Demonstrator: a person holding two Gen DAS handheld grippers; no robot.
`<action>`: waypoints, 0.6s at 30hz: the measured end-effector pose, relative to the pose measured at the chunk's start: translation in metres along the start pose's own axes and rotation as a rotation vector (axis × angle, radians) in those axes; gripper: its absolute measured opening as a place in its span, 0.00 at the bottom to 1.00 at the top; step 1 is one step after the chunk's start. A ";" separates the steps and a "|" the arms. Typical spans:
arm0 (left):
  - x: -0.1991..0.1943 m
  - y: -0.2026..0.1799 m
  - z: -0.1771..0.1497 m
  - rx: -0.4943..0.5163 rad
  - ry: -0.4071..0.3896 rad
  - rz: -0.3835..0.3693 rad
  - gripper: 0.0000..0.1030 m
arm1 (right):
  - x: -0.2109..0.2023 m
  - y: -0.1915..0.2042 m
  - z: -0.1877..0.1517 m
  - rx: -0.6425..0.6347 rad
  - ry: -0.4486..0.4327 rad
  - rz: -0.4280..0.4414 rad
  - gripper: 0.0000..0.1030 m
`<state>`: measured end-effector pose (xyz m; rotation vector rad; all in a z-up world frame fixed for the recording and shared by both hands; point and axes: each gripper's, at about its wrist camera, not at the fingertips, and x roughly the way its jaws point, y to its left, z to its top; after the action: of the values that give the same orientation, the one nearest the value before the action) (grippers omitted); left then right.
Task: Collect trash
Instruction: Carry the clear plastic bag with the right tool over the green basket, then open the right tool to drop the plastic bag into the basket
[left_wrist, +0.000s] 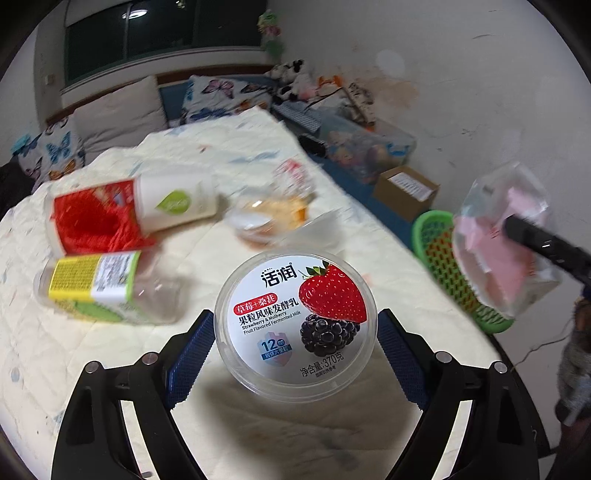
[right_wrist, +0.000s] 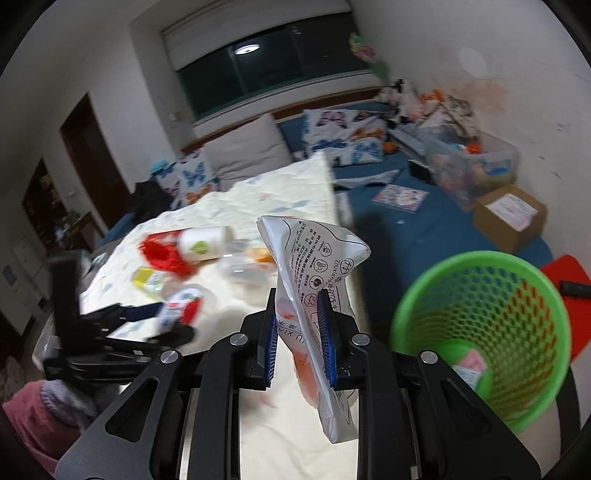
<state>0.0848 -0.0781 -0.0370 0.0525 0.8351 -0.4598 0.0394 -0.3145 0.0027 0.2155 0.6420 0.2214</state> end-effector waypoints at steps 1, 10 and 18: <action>-0.001 -0.003 0.002 0.003 -0.005 -0.007 0.82 | -0.002 -0.007 0.000 0.008 -0.002 -0.019 0.21; 0.004 -0.048 0.029 0.063 -0.020 -0.076 0.82 | -0.011 -0.084 -0.010 0.100 0.020 -0.197 0.22; 0.013 -0.087 0.044 0.127 -0.021 -0.112 0.82 | -0.010 -0.123 -0.022 0.171 0.031 -0.262 0.40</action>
<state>0.0875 -0.1710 -0.0053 0.1181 0.7899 -0.6176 0.0348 -0.4317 -0.0420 0.2902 0.7136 -0.0826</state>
